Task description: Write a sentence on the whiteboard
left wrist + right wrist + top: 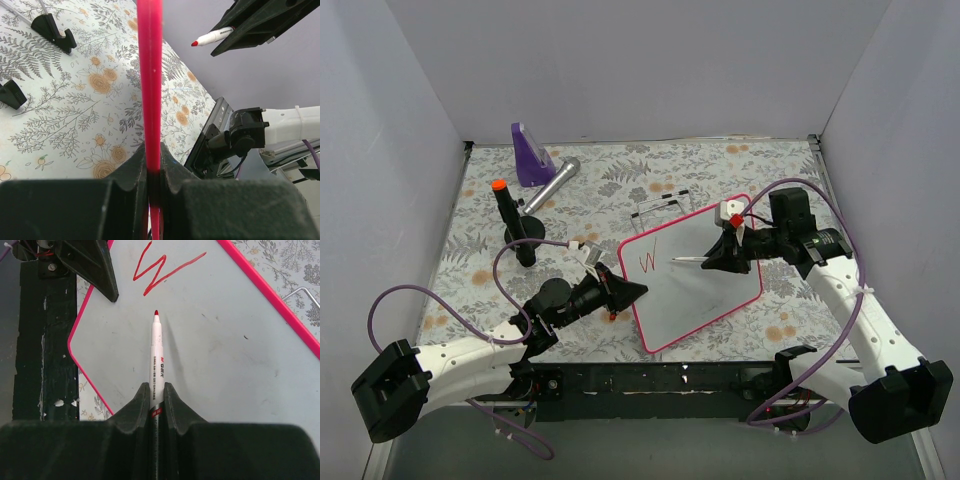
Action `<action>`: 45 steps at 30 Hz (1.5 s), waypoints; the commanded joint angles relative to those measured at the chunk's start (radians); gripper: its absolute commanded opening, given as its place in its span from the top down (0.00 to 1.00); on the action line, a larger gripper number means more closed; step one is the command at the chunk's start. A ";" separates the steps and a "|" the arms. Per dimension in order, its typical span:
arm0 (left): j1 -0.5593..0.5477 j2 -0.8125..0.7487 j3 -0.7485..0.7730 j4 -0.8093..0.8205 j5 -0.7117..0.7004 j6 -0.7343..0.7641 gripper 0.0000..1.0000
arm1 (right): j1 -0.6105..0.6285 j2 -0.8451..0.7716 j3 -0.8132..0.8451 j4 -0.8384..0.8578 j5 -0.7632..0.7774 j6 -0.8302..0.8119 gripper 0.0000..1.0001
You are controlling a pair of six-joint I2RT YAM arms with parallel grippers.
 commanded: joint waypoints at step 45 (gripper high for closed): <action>-0.005 -0.046 -0.015 0.085 0.038 0.009 1.00 | 0.032 -0.036 0.075 -0.136 0.006 -0.092 0.99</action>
